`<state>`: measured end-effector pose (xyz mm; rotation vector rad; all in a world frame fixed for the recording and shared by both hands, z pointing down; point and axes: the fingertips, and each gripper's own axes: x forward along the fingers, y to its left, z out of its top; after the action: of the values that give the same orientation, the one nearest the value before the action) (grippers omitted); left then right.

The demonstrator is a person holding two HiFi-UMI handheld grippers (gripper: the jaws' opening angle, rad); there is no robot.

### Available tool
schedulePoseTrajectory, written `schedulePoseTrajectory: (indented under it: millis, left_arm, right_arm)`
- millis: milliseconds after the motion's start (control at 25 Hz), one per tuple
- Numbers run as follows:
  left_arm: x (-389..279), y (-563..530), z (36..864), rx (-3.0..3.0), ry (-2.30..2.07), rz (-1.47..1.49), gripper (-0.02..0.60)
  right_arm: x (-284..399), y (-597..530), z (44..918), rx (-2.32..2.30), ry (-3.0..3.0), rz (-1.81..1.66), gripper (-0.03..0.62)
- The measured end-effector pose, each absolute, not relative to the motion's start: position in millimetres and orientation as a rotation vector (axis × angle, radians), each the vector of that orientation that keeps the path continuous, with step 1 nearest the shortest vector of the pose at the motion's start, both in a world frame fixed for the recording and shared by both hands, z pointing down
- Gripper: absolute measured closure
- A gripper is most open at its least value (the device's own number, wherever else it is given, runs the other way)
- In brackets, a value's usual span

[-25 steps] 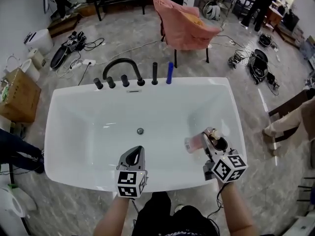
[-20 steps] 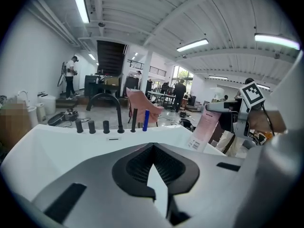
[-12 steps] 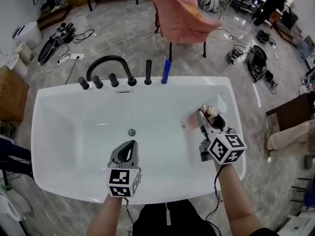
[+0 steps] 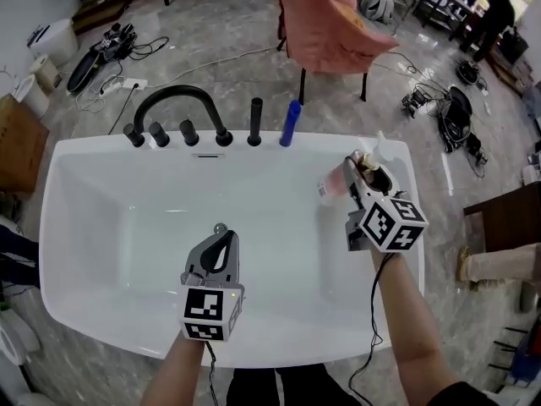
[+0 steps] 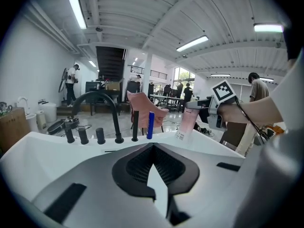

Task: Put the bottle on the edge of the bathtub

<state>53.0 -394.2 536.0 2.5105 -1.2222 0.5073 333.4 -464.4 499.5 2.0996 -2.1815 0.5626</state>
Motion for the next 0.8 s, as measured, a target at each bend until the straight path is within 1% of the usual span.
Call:
schedulePoseTrajectory:
  millis: [440, 800]
  left_arm:
    - [49.7, -445.7, 554.9, 2.597, -1.292, 0.487, 0.566]
    - [34.7, -453.8, 577.9, 2.517, -1.355, 0.483, 0.566]
  right_arm:
    - [348.4, -554.4, 529.5, 2.144, -2.234, 0.520, 0.373]
    - [351.6, -617.5, 551.3, 2.158, -2.199, 0.461, 0.373]
